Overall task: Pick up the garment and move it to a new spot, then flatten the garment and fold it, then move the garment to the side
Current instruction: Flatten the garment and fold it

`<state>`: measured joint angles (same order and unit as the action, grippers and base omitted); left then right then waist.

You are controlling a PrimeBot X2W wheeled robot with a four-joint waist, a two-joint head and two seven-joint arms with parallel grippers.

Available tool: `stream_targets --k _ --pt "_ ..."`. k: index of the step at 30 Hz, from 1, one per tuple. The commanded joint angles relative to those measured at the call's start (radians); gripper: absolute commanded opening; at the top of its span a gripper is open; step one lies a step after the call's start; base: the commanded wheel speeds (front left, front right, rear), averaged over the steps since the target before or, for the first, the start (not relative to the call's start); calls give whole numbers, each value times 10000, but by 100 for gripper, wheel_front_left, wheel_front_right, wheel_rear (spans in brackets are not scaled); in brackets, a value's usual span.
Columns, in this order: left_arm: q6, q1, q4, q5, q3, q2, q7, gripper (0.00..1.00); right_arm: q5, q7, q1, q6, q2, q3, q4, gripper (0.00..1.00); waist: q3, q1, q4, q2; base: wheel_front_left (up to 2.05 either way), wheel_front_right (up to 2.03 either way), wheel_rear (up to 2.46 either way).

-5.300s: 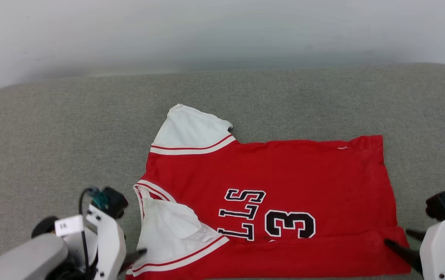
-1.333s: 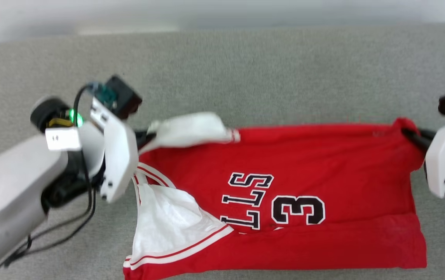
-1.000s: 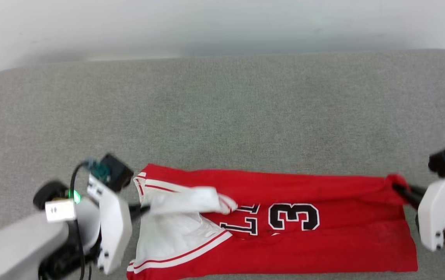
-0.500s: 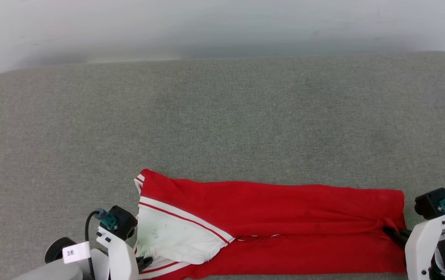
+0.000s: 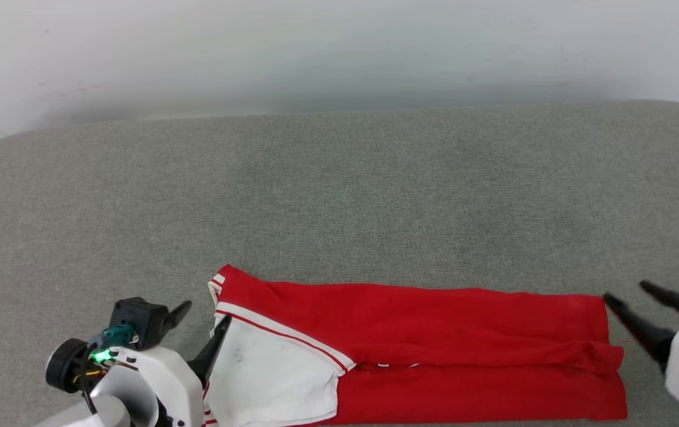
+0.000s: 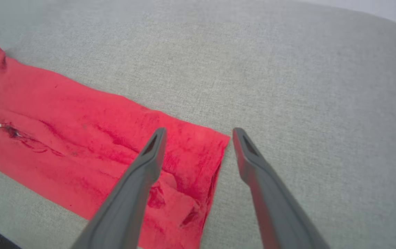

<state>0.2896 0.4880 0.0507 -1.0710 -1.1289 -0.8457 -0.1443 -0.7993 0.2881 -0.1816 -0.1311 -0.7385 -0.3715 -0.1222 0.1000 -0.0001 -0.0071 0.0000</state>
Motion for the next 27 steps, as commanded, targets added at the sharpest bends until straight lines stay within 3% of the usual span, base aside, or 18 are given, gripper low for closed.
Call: stream_targets --k 1,7,12,21,27 --pt "242 -141 107 194 139 62 -392 100 -25 34 142 6 -37 302 61 100 6 1 6 0 0 0 0" --pt "1198 -552 390 821 1337 713 -1194 100 -539 303 464 6 361 1847 -295 100 123 1 176 0 0 0 0" --pt "1622 -1397 50 2380 3238 1526 -1212 100 -1205 623 724 6 745 2562 -880 100 293 1 366 0 0 0 0" --pt "1307 -3004 -293 5119 6163 3239 -1215 100 -1952 1276 721 6 1280 2181 -1765 100 650 1 507 0 0 0 0" --pt "712 -3663 -293 6592 7524 4386 -1216 100 -2326 1755 724 6 1652 1247 -2211 100 776 1 576 0 0 0 0"
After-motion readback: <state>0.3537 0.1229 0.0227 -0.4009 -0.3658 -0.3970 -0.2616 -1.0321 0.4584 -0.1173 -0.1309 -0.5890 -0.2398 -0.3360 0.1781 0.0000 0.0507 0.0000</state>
